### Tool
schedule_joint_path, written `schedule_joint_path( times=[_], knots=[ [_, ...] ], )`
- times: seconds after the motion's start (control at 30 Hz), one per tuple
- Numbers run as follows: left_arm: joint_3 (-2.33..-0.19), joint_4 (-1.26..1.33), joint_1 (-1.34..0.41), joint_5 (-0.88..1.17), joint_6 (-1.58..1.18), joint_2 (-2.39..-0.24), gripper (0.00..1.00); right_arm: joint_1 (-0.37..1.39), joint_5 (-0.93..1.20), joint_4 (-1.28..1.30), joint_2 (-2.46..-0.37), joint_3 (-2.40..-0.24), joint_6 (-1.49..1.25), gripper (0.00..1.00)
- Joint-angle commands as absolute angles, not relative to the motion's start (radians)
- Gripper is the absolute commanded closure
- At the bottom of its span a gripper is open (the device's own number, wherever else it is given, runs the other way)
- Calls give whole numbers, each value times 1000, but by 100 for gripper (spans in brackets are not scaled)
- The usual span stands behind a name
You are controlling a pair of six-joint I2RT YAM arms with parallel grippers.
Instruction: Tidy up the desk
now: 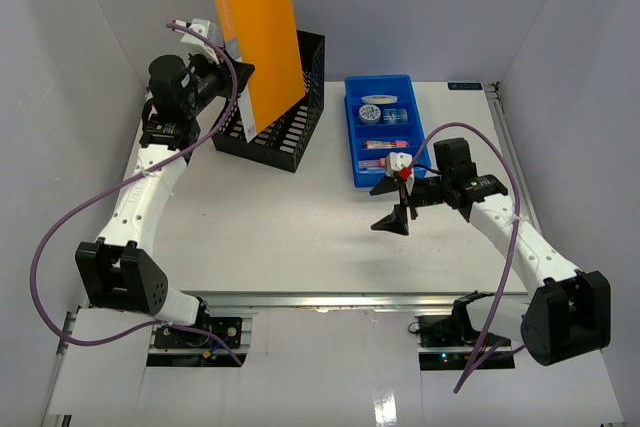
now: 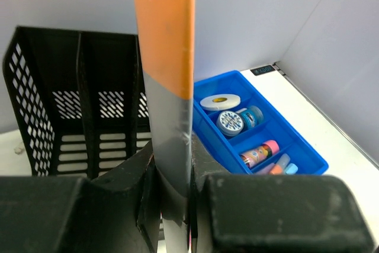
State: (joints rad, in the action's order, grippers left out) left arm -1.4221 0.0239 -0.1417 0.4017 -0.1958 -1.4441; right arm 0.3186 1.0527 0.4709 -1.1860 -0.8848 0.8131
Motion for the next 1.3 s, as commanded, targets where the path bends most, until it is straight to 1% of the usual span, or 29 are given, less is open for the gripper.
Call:
schedule_joint_path(
  times=[0.0, 0.13, 0.47, 0.63, 0.8, 1.27],
  knots=[
    [-1470, 128, -148, 381, -143, -1428, 100, 311, 1071, 449, -1195, -875, 815, 9],
    [-1462, 174, -149, 390, -147, -1474, 100, 308, 1063, 448, -1200, -871, 818, 9],
    [-1409, 380, -149, 418, -161, -1578, 100, 288, 1063, 446, -1210, -864, 821, 8],
    [-1316, 597, -149, 478, -156, -1634, 100, 285, 1058, 446, -1224, -862, 826, 8],
    [-1241, 753, -150, 531, -174, -1698, 100, 281, 1049, 446, -1238, -861, 828, 8],
    [-1072, 1078, -157, 565, -252, -1774, 100, 275, 1041, 447, -1264, -859, 834, 8]
  ],
)
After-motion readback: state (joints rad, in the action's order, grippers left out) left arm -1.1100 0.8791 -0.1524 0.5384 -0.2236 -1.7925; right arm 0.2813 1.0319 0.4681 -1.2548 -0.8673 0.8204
